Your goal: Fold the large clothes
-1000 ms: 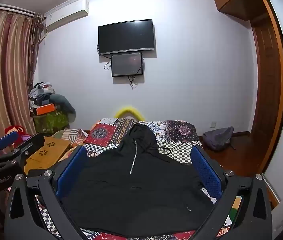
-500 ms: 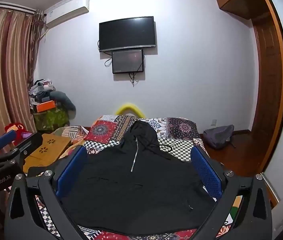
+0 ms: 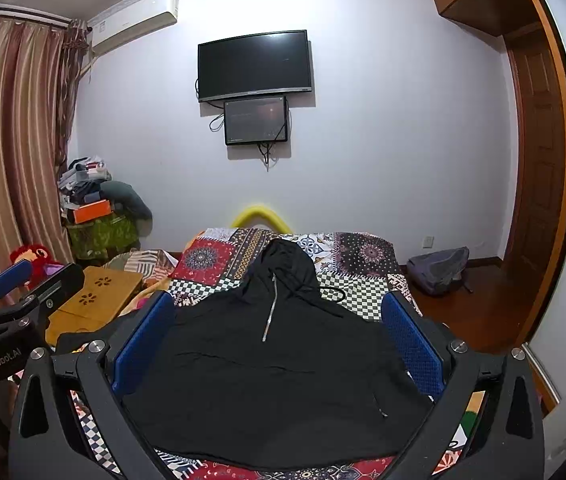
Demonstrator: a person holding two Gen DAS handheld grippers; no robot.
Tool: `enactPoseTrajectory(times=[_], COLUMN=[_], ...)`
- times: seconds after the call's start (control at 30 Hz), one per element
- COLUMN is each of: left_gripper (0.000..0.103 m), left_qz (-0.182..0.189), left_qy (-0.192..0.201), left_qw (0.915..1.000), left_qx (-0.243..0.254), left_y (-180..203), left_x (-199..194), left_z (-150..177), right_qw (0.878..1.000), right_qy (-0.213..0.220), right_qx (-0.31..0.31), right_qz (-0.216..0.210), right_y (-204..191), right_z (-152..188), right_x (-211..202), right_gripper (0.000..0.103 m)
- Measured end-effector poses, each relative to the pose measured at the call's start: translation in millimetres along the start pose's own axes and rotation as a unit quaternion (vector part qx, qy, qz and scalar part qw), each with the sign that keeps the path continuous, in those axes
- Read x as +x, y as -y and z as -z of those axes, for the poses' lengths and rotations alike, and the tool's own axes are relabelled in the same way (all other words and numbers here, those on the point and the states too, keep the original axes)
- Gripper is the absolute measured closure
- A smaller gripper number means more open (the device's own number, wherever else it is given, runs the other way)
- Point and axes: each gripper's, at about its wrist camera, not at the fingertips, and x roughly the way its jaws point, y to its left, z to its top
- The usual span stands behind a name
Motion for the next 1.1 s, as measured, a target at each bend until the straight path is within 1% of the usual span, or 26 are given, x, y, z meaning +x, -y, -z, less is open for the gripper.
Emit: enactPoseTrajectory(times=[1.1], left_gripper=[0.0], left_qz=[0.002], left_qy=[0.0], left_qw=[1.0], left_qx=[0.005], left_y=[2.0], left_x=[-5.4], left_z=[9.4], right_qw=[1.0], right_qy=[0.0], right_qx=[0.001], right_qz=[0.003], right_y=[-0.1], right_z=[-2.3], right_x=[-1.8], right_gripper=[0.0])
